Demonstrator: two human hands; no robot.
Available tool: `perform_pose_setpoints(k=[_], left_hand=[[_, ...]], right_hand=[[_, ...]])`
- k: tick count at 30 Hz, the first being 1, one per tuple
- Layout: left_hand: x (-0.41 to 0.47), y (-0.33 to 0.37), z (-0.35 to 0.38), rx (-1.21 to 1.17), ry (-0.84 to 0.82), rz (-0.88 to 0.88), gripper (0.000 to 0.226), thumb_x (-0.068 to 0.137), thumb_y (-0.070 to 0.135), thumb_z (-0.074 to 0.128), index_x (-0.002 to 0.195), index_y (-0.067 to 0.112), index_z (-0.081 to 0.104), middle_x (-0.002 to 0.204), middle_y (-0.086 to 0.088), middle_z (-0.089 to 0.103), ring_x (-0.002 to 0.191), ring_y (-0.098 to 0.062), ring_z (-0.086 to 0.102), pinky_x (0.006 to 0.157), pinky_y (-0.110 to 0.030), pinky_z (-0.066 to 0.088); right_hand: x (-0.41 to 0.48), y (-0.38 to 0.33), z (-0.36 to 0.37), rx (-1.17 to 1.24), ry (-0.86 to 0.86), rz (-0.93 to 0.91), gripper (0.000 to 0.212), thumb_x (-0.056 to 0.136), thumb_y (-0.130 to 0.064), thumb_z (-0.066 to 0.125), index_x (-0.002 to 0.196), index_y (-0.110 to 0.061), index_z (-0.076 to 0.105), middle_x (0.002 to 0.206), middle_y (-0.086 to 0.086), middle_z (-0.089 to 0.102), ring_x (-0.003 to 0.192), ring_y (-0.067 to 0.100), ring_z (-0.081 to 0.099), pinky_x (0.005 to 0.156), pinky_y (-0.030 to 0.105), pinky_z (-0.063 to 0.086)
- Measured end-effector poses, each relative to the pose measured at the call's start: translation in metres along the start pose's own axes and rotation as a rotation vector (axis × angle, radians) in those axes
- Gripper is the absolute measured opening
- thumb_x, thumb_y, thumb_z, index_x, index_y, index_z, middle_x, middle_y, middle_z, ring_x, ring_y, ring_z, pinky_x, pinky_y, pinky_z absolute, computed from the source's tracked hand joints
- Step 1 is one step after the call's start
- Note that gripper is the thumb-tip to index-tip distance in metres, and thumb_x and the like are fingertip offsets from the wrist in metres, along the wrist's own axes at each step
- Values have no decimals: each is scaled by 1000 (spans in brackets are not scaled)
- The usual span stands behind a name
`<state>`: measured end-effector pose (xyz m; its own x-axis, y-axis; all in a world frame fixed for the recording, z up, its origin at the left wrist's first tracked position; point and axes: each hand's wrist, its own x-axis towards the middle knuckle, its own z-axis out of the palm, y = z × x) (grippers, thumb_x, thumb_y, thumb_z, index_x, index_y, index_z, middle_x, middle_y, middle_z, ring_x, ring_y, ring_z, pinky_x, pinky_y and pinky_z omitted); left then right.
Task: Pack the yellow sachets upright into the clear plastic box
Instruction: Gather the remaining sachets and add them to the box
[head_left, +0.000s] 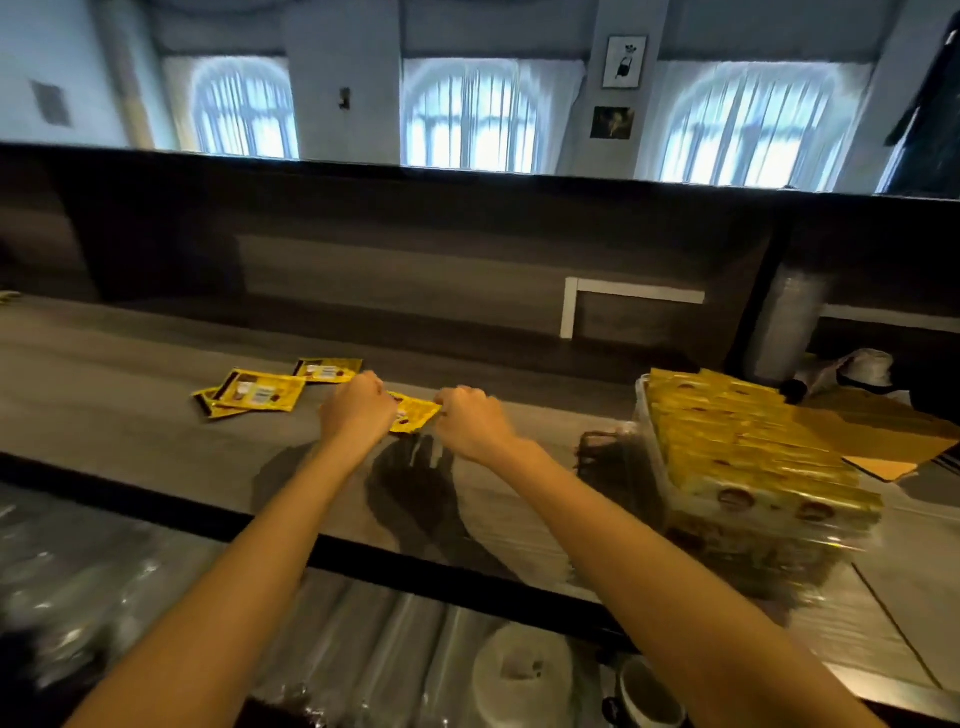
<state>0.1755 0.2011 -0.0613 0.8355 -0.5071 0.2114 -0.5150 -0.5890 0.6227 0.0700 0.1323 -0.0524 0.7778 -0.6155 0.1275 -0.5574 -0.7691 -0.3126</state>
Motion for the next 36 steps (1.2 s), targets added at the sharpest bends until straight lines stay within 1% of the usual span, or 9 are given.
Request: perform_pose_setpoints(k=[4, 7, 10, 12, 18, 22, 25, 31, 36], left_hand=[[12, -50, -4, 175, -58, -59, 33, 93, 14, 43, 122, 3, 54, 131, -20, 51, 123, -36, 46, 102, -44, 40], [27, -75, -5, 230, -121, -78, 50, 94, 21, 42, 140, 4, 34, 151, -15, 28, 143, -29, 21, 115, -48, 19], [45, -91, -2, 278, -156, -73, 64, 95, 29, 39, 148, 5, 13, 159, -10, 2, 148, -24, -3, 118, -50, 4], [56, -97, 0, 298, -192, -98, 69, 95, 35, 38, 150, 7, 5, 159, -8, -5, 148, -23, -7, 118, -50, 0], [65, -89, 3, 311, -200, -21, 46, 95, 30, 34, 134, 8, 43, 145, -12, 39, 136, -29, 33, 113, -50, 20], [49, -66, 8, 219, -172, 134, 36, 95, 19, 36, 126, 2, 47, 131, -24, 50, 123, -39, 43, 94, -42, 39], [37, -48, 10, 223, -195, 187, 38, 93, 20, 45, 127, 4, 48, 131, -21, 51, 123, -35, 45, 92, -41, 41], [28, -43, 30, 405, -328, 127, 78, 89, 54, 46, 145, 6, 21, 151, -21, 24, 141, -38, 18, 113, -44, 21], [16, -27, 23, 416, -341, 274, 38, 93, 24, 45, 124, 2, 45, 130, -23, 50, 121, -39, 46, 93, -42, 41]], right_hand=[[21, -20, 41, -35, -149, -65, 44, 94, -25, 42, 134, -9, 45, 145, 15, 39, 134, 35, 36, 109, 50, 31], [37, -32, 61, -78, -188, -60, 46, 97, -30, 36, 140, -15, 37, 152, 16, 23, 143, 36, 16, 113, 55, 17], [51, -39, 71, -88, -221, -47, 47, 98, -31, 32, 142, -18, 33, 153, 17, 22, 144, 37, 11, 114, 58, 10], [59, -39, 73, -90, -213, -52, 46, 98, -30, 33, 142, -16, 32, 152, 16, 27, 143, 37, 16, 114, 58, 11], [66, -25, 69, -108, -143, -43, 49, 95, -31, 41, 139, -9, 37, 144, 19, 37, 133, 37, 30, 109, 47, 30], [62, -10, 54, -261, -126, -11, 53, 93, -49, 40, 128, -12, 51, 132, 16, 53, 128, 35, 36, 102, 42, 35], [53, 5, 43, -323, -123, 3, 53, 91, -50, 41, 123, -10, 54, 126, 16, 58, 125, 36, 41, 99, 41, 37], [33, 29, 24, -251, -58, 41, 35, 95, -23, 40, 124, -2, 44, 127, 21, 56, 117, 40, 53, 90, 42, 44], [18, 38, 12, -236, -47, 13, 31, 92, -1, 44, 122, -2, 36, 114, 21, 59, 104, 40, 57, 76, 42, 46]])
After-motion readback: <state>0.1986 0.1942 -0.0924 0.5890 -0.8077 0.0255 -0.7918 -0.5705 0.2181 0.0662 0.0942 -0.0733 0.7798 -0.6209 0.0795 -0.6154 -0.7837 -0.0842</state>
